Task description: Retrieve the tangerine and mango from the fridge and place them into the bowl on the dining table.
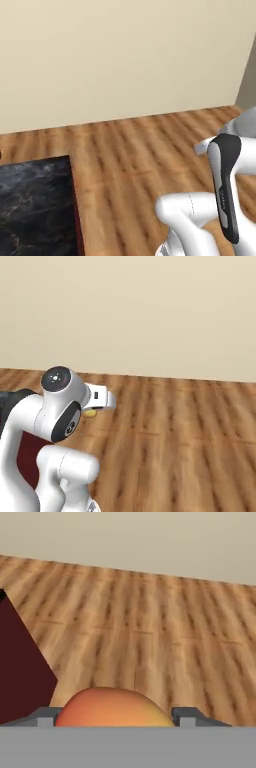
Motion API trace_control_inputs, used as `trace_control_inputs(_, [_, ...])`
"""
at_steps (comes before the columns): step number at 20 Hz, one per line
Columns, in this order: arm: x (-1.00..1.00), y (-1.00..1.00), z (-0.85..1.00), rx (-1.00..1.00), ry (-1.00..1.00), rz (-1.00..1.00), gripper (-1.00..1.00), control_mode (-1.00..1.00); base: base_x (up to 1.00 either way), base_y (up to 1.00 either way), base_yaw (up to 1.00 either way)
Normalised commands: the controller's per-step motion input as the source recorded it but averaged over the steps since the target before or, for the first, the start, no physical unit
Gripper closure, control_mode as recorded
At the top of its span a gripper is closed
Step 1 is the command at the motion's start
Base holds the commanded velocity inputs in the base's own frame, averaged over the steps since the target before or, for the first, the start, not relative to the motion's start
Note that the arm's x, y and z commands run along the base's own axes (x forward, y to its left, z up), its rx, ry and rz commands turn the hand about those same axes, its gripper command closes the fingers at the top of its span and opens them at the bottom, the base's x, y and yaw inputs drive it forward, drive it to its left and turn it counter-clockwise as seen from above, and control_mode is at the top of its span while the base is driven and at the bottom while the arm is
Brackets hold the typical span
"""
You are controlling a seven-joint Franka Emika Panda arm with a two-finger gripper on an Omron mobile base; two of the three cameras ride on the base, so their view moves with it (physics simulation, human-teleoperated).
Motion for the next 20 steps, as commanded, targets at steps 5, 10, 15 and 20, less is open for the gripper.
trace_control_inputs(5, [0.0, 0.0, 0.0, 0.0, 0.0, 0.0, 1.0, 1.0, 1.0, -0.28, 0.5])
trace_control_inputs(10, [0.0, 0.0, 0.0, 0.0, 0.0, 0.0, 1.0, 1.0, 1.0, -0.39, 0.51])
trace_control_inputs(15, [0.0, 0.0, 0.0, 0.0, 0.0, 0.0, 1.0, 1.0, 1.0, -0.37, 0.56])
trace_control_inputs(20, [0.0, 0.0, 0.0, 0.0, 0.0, 0.0, 1.0, 1.0, 1.0, -0.34, 0.58])
